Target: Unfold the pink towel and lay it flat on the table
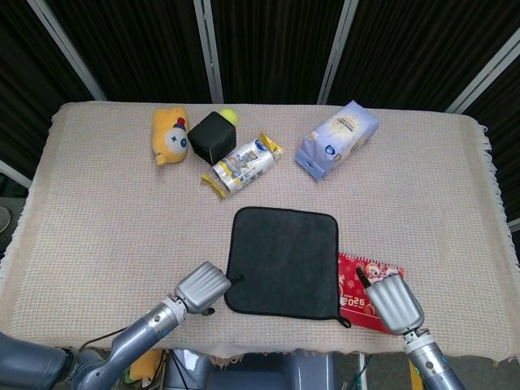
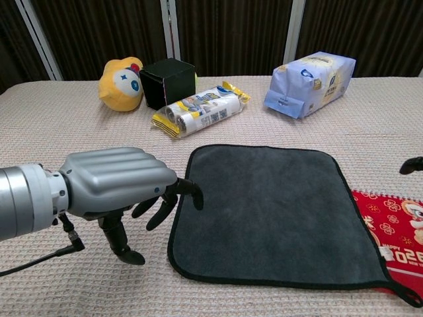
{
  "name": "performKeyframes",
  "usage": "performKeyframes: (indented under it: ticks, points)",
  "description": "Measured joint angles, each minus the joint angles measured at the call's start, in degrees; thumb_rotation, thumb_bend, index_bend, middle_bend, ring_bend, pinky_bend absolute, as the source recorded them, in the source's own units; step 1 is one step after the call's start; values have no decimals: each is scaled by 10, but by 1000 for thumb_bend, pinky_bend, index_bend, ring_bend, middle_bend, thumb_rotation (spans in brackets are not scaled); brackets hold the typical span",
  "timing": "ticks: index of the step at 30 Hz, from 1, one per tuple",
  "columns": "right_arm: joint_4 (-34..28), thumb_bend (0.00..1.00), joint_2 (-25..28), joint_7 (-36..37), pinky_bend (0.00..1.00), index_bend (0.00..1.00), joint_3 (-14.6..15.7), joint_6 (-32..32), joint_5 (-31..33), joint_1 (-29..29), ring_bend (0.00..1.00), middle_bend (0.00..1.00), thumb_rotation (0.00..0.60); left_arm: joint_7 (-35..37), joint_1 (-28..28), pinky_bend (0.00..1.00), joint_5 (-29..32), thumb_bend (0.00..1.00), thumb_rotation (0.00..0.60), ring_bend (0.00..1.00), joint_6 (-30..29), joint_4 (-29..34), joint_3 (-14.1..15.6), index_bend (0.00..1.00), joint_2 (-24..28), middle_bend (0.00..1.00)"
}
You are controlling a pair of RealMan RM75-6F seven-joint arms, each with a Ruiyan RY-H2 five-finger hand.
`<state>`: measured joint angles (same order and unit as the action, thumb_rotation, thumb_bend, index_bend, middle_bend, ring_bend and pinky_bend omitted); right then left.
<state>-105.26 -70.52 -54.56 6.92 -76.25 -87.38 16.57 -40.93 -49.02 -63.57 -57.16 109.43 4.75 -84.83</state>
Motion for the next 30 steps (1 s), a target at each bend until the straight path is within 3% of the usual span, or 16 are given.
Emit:
performKeyframes:
  ticks: [10,13,17,19,21,24,27,30]
  points:
    - [26,519,-9,3,919,196,-20,-27,-17,-12,997,995,600,34,18,367,-15,0,600,315,-11,3,-3,98,17,264]
    - [39,520,-13,19,875,180,-29,-47,-28,-17,944,934,600,50,28,294,-20,0,600,255,-23,1,-6,85,23,205]
    - [52,519,-20,62,766,143,-40,-73,-37,-26,753,715,600,82,50,192,-40,0,600,164,-50,-4,-9,58,34,122]
    - [60,516,-23,95,618,118,-46,-86,-41,-30,620,578,600,93,62,132,-55,0,600,118,-66,-8,-8,42,38,84]
    - [67,511,-26,127,414,80,-51,-96,-44,-35,425,413,600,107,79,79,-73,0,600,72,-86,-14,-6,25,42,48]
    - [80,500,-29,190,236,14,-56,-108,-45,-42,193,229,600,127,106,25,-95,0,600,23,-116,-21,2,3,46,5]
    - [92,471,-29,241,163,0,-59,-114,-43,-49,86,119,600,140,133,12,-120,0,600,4,-144,-32,14,0,52,0]
    - [107,434,-29,289,107,0,-60,-117,-38,-57,42,56,600,150,160,11,-139,0,600,0,-172,-45,27,0,59,0]
